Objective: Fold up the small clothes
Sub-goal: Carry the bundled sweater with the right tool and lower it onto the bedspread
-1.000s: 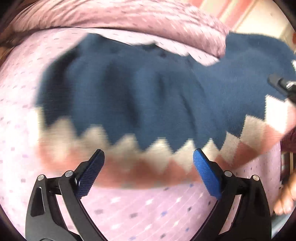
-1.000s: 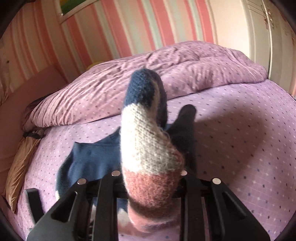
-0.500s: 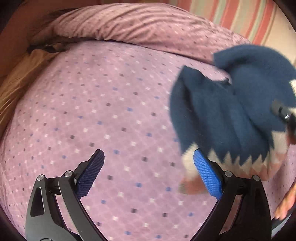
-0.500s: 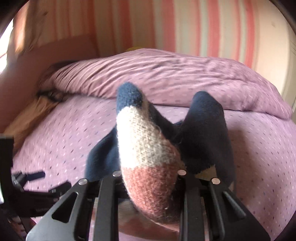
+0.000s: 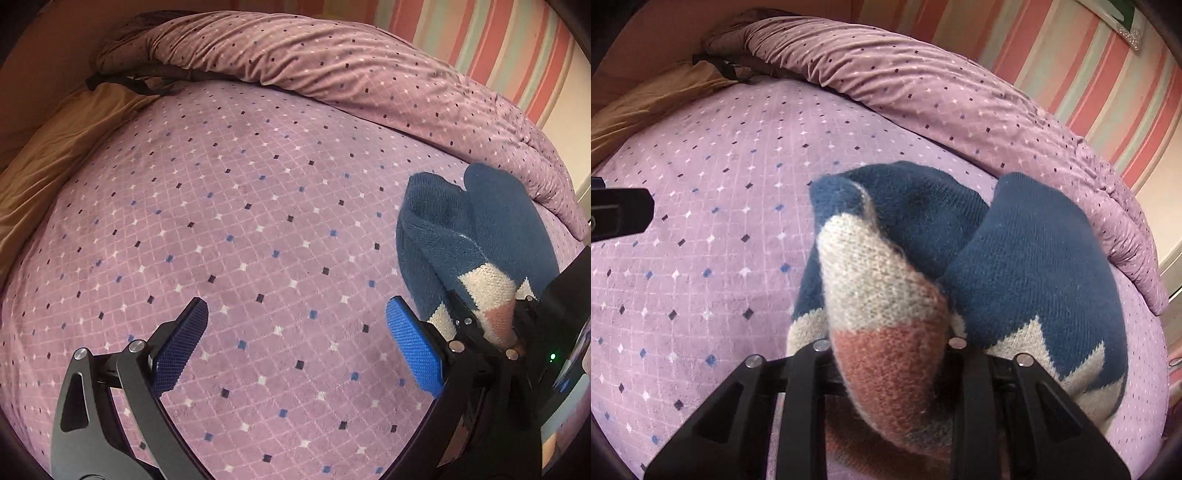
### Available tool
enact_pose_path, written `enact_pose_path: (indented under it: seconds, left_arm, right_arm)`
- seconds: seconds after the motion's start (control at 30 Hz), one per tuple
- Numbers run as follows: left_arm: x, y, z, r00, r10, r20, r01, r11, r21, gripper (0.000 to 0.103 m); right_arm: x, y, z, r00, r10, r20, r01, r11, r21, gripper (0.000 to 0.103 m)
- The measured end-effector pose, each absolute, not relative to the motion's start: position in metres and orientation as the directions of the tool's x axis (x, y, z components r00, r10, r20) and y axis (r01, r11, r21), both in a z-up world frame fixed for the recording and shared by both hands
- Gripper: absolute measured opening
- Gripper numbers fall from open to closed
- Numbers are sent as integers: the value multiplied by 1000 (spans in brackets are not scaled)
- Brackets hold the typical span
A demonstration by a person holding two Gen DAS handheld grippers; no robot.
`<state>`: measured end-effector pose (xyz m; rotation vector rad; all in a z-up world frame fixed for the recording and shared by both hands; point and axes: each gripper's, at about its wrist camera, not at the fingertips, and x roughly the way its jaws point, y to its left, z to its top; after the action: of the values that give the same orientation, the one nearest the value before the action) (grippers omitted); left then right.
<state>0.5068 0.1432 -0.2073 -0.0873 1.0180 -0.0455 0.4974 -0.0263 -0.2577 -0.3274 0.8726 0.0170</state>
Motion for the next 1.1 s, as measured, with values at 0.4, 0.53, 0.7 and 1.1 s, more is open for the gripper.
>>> enact_pose_path:
  seconds: [0.4, 0.53, 0.7, 1.1]
  left_arm:
    - [528, 118, -147, 567, -129, -814, 70, 992, -109, 100]
    - [539, 93, -128, 580, -172, -796, 128, 985, -119, 100]
    - [554, 53, -128, 523, -275, -807, 213, 959, -188, 100]
    - [553, 16, -156, 457, -270, -847, 262, 951, -162, 100]
  right_arm:
    - [452, -76, -185, 699, 132, -703, -268, 960, -86, 90]
    - [436, -114, -164, 693, 159, -703, -243, 970, -20, 90]
    - [428, -159, -151, 706, 101, -701, -147, 989, -6, 90]
    - [457, -165, -232, 540, 174, -824, -124, 984, 126, 91]
